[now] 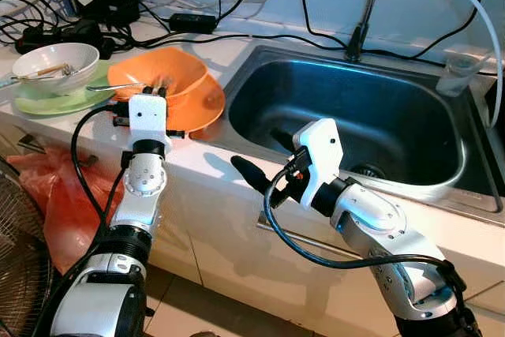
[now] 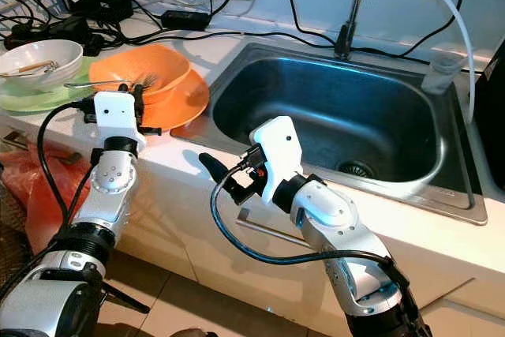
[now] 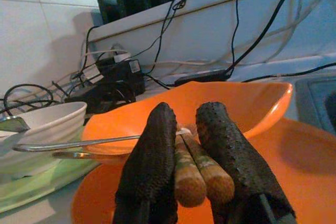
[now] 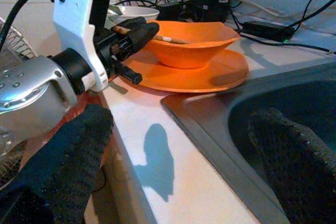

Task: Kitchen organization

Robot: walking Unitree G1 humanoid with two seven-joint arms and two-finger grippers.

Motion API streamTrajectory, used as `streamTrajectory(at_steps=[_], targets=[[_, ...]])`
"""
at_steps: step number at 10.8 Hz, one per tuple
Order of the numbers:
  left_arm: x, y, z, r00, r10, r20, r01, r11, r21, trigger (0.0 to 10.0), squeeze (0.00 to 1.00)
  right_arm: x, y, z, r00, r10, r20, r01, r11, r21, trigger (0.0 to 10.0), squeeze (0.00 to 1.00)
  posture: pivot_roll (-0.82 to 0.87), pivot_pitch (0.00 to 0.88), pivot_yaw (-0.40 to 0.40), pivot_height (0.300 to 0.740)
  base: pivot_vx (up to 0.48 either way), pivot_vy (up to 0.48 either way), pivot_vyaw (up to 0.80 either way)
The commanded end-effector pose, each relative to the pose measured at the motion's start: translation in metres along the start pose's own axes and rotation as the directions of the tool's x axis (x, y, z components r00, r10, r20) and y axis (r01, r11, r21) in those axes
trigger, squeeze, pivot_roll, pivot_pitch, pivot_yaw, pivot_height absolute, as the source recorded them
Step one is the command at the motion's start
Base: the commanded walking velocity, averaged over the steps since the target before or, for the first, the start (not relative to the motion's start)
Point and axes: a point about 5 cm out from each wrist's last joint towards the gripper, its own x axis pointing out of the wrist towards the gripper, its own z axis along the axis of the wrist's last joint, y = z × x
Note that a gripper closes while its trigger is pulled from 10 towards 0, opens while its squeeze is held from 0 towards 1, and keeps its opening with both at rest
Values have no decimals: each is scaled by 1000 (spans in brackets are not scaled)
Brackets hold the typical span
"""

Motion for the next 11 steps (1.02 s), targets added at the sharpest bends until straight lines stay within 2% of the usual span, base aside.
streamTrajectory(at_steps=[1, 4, 6, 8, 10, 11], targets=[[5, 2, 5, 1000, 4, 14, -4, 1000, -9, 0, 0, 0, -1, 4, 1000, -3, 11, 3, 1000, -16, 10000, 0, 27, 0, 2, 740, 0, 0, 0], [7, 1, 8, 999, -4, 33, 4, 1000, -2, 0, 0, 0, -1, 4, 1000, -4, 11, 4, 1000, -16, 10000, 0, 29, 0, 5, 740, 0, 0, 0], [10, -3, 20, 994, -36, 101, 33, 999, 33, 0, 0, 1, -2, 4, 1000, -5, 13, 6, 1000, -17, 10000, 0, 30, 0, 3, 740, 0, 0, 0], [12, -19, 36, 977, -115, 179, 110, 993, 35, 0, 0, 2, -2, 4, 1000, -9, 16, 9, 1000, -20, 10000, 0, 30, 0, 4, 740, 0, 0, 0], [16, -28, 51, 962, -138, 235, 137, 990, 24, 0, 0, 2, -3, 5, 999, -22, 23, 22, 999, -27, 10000, 0, 25, 0, 12, 740, 0, 0, 0], [16, -37, 57, 954, -168, 249, 176, 984, -10, 0, 0, 0, -2, 6, 999, -16, 29, 17, 999, -27, 10000, 0, 14, 0, 20, 740, 0, 0, 0]])
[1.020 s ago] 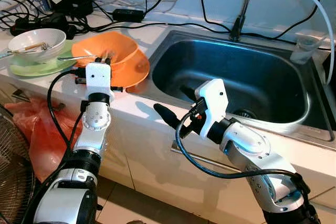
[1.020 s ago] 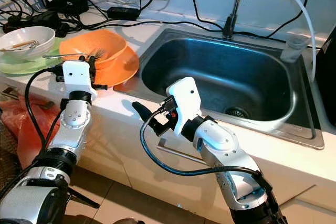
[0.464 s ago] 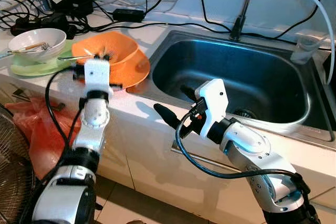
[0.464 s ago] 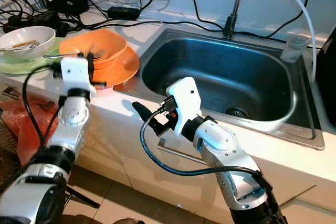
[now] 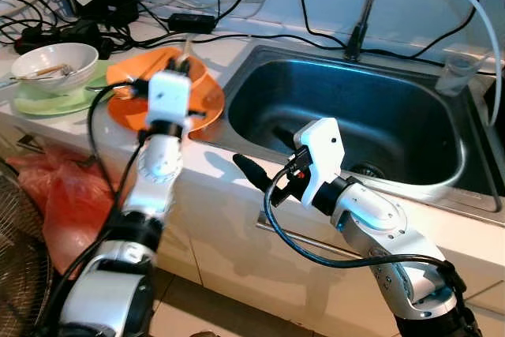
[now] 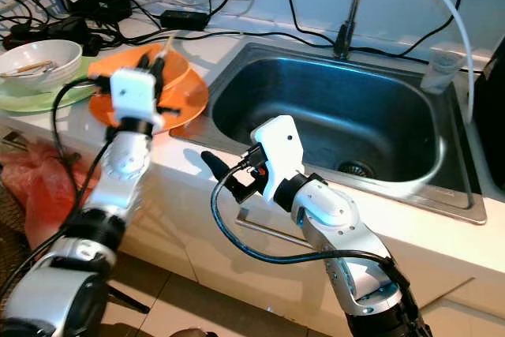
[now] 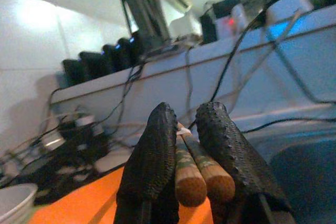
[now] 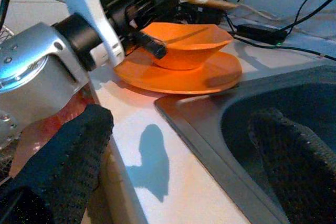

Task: Kitchen organization

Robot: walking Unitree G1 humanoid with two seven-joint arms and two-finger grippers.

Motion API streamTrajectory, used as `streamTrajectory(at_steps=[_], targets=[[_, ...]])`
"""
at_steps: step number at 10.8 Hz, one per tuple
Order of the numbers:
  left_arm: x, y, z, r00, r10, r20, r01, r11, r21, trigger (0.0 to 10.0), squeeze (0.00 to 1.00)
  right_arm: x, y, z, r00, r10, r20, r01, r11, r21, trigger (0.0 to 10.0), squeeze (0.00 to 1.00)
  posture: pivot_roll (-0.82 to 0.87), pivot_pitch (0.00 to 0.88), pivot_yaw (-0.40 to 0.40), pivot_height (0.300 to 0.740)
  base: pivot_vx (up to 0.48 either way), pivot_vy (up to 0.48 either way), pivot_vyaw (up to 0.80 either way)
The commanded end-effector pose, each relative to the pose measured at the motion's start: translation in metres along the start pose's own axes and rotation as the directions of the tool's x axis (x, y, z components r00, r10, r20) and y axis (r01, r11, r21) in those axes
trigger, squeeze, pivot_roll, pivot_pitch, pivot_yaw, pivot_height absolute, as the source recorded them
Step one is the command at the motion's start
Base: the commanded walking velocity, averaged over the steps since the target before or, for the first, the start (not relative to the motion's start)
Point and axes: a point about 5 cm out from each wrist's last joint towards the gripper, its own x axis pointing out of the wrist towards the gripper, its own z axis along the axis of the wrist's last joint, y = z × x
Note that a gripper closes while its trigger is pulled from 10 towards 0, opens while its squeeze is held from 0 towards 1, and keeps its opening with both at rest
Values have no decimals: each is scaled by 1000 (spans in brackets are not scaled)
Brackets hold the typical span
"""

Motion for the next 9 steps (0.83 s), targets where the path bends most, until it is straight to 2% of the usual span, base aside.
streamTrajectory(at_steps=[1, 5, 6, 8, 9], targets=[[6, -6, 9, 999, -37, 34, 37, 999, -17, 0, 0, -2, 0, 7, 1000, 8, 29, -8, 1000, -8, 10000, 0, 12, 0, 24, 740, 0, 0, 0], [6, -34, 12, 987, -160, 30, 162, 982, -93, 0, 0, -5, -1, 13, 998, 17, 58, -17, 1000, -3, 10000, 0, -11, 0, 51, 740, 0, 0, 0], [6, -46, 13, 977, -212, 28, 214, 968, -133, 0, 0, -7, -9, 11, 998, -51, 34, 52, 998, -44, 10000, 0, -22, 0, 61, 740, 0, 0, 0], [6, -60, 14, 960, -279, 24, 279, 944, -178, 0, 0, -11, -22, 11, 989, -144, 15, 145, 986, -77, 10000, 0, -41, 0, 80, 740, 0, 0, 0], [6, -71, 15, 942, -335, 25, 333, 920, -207, 0, 0, -15, -28, 10, 980, -199, -15, 196, 974, -114, 10000, 0, -53, 0, 86, 740, 0, 0, 0]])
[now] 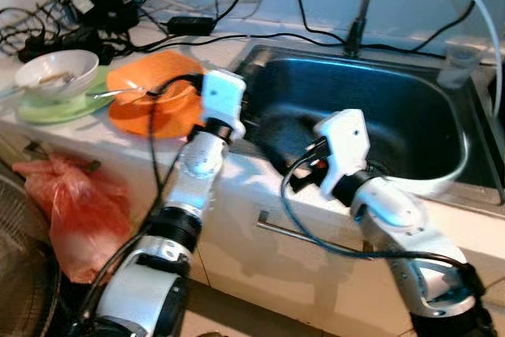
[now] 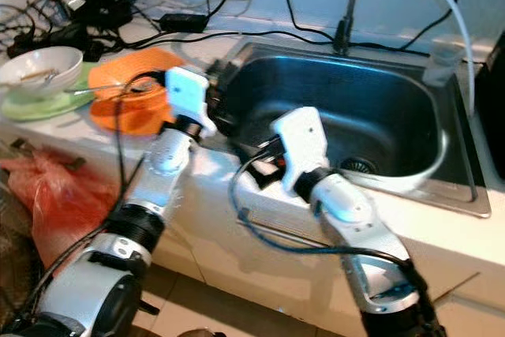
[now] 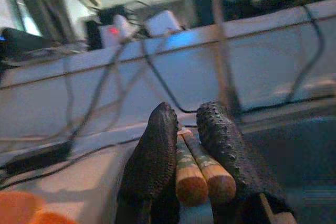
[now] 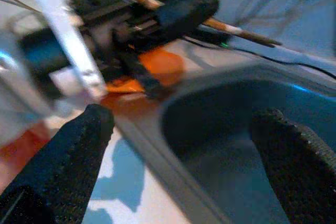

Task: Kitchen organization

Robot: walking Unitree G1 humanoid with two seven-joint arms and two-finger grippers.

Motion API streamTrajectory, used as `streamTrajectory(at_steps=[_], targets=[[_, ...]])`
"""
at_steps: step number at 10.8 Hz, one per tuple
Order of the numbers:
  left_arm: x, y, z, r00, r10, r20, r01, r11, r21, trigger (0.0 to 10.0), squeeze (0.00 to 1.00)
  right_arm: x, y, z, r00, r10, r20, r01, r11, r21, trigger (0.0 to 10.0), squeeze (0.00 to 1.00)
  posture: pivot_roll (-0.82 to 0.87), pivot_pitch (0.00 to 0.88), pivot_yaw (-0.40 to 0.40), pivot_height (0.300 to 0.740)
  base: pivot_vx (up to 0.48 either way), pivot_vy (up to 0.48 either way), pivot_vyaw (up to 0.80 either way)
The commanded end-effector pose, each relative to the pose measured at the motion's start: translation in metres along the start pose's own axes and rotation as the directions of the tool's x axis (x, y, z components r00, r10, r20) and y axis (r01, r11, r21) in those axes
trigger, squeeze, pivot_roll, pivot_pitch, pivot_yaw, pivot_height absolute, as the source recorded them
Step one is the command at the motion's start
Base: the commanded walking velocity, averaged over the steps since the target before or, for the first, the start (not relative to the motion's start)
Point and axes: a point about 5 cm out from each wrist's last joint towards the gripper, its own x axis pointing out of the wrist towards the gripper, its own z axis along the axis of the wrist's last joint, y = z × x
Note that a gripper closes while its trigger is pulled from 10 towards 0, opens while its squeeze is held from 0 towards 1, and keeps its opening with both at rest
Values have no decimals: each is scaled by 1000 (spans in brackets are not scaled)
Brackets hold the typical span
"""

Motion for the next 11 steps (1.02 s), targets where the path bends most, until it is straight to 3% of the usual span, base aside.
streamTrajectory(at_steps=[1, 5, 9, 10, 11], targets=[[6, -6, 3, 999, -49, -3, 49, 999, -10, 0, 0, -1, -4, 3, 999, -39, -15, 38, 999, -33, 10000, 0, -64, 0, 90, 740, 0, 0, 0], [9, -30, -11, 989, -126, -81, 116, 986, -120, 0, 0, -17, -29, -18, 947, -269, -174, 252, 961, -112, 10000, 0, -120, 0, 93, 740, 0, 0, 0], [-2, -30, -35, 971, -113, -212, 74, 980, -186, 235, 0, -23, -27, -32, 925, -285, -250, 270, 958, -92, 10000, 0, -148, 0, 91, 740, 0, 0, 0], [-4, -33, -44, 952, -127, -279, 54, 965, -257, 1373, 0, -25, -26, -31, 925, -283, -254, 271, 959, -84, 10000, 0, -164, 0, 94, 740, 0, 0, 0], [-2, -38, -43, 949, -149, -279, 70, 958, -277, 3765, 0, -25, -25, -28, 928, -278, -249, 268, 961, -72, 10000, 0, -179, 0, 98, 740, 0, 0, 0]])
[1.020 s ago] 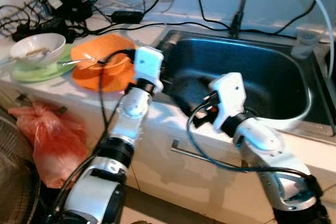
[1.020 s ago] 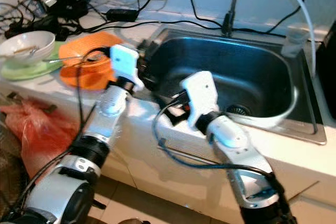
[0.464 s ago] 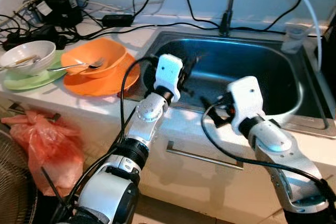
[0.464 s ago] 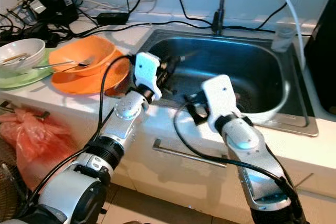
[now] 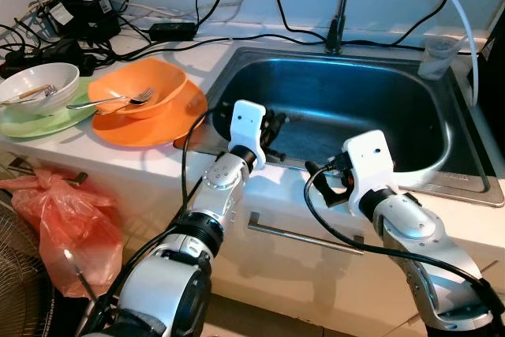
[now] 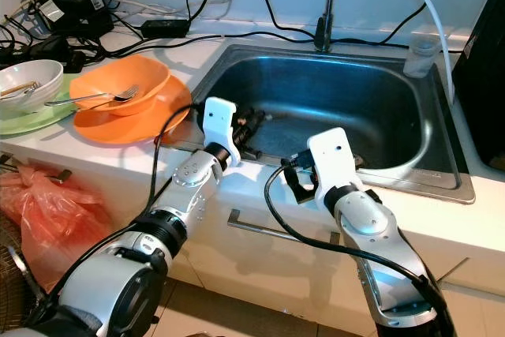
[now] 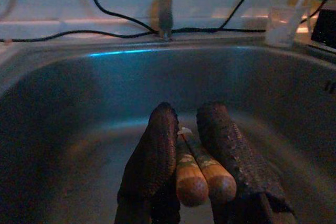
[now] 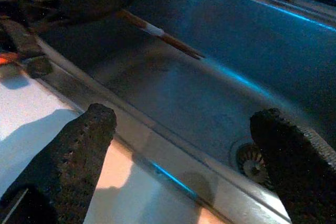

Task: Kitchen organization

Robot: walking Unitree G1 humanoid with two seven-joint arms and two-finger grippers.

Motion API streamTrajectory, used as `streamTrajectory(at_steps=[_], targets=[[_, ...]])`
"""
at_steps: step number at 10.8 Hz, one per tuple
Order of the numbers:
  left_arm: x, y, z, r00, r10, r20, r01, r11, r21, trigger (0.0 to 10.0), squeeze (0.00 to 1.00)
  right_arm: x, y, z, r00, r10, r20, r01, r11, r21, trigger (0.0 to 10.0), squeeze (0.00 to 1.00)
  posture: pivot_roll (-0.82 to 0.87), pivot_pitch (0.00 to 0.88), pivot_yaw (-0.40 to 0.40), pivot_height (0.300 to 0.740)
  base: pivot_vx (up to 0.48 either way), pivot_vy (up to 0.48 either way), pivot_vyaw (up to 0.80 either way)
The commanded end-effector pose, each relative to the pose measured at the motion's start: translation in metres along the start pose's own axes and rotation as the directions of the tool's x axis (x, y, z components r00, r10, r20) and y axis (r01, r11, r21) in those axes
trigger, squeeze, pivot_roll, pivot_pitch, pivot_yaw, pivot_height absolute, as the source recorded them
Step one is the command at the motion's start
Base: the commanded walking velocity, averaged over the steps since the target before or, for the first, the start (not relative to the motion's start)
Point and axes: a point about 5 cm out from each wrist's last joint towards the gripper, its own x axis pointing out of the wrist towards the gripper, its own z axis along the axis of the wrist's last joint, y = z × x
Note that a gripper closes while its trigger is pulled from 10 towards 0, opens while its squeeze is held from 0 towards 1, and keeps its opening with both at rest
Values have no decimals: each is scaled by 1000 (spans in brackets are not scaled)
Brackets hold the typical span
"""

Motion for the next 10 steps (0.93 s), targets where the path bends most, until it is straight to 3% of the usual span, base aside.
streamTrajectory(at_steps=[1, 2, 3, 5, 6, 7, 10], targets=[[7, -6, 9, 1000, -28, 12, 28, 1000, -2, 4784, 0, -4, 1, 7, 1000, 8, 28, -8, 1000, 15, 10000, 0, -186, 0, 100, 740, 0, 0, 0], [10, -8, 12, 1000, -19, 16, 19, 1000, -6, 5647, 0, -5, 4, 8, 999, 21, 33, -21, 1000, 19, 10000, 0, -191, 0, 102, 740, 0, 0, 0], [13, -8, 16, 1000, 1, 20, -1, 1000, -2, 10000, 0, -6, 7, 10, 999, 37, 40, -38, 999, 21, 10000, 0, -197, 0, 106, 740, 0, 0, 0], [18, -7, 21, 998, 54, 10, -54, 998, -11, 10000, 0, -8, 13, 10, 997, 59, 47, -60, 998, 25, 10000, 0, -202, 0, 109, 740, 0, 0, 0], [19, -6, 22, 998, 58, 0, -58, 998, -14, 10000, 639, -9, 16, 11, 996, 72, 50, -73, 997, 27, 10000, 0, -205, 0, 108, 740, 0, 0, 0], [19, -5, 21, 998, 56, -16, -57, 998, -31, 10000, 1000, -10, 19, 13, 994, 87, 64, -89, 996, 26, 10000, 0, -206, 0, 109, 740, 0, 0, 0], [19, -7, 19, 998, 60, -21, -60, 998, -23, 10000, 1000, -10, 22, 16, 991, 103, 86, -107, 994, 36, 10000, 0, -199, 0, 109, 740, 0, 0, 0]])
